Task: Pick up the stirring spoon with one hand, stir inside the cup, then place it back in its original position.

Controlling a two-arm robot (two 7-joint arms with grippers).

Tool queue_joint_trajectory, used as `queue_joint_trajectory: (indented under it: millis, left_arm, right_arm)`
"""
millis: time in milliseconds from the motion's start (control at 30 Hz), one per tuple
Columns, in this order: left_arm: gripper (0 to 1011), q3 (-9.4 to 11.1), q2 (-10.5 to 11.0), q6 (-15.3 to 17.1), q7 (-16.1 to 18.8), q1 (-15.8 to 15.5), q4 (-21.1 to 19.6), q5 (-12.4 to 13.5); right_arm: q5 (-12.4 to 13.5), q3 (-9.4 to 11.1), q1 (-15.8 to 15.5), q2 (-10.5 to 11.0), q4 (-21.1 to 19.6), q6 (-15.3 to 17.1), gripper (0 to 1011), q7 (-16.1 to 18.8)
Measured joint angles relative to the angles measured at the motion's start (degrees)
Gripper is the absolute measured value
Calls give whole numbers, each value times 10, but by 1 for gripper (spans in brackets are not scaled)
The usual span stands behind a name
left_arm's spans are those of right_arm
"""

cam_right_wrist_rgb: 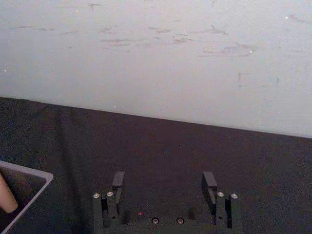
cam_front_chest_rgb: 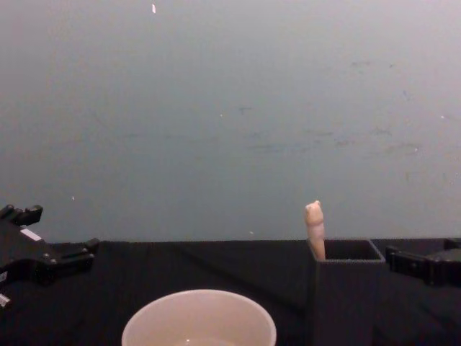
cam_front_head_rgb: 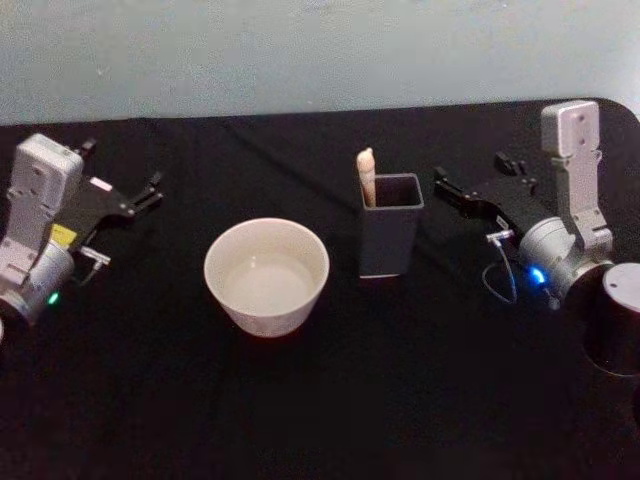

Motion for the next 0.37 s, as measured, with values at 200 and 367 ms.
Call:
queue_joint_trajectory:
  millis: [200, 367]
  left_arm:
    - [1001, 0, 0, 0, 0, 0, 0, 0]
    - [1001, 0, 0, 0, 0, 0, 0, 0]
  right_arm:
    - [0, 0, 0, 0, 0, 0, 1000, 0]
    - [0, 0, 0, 0, 0, 0, 1000, 0]
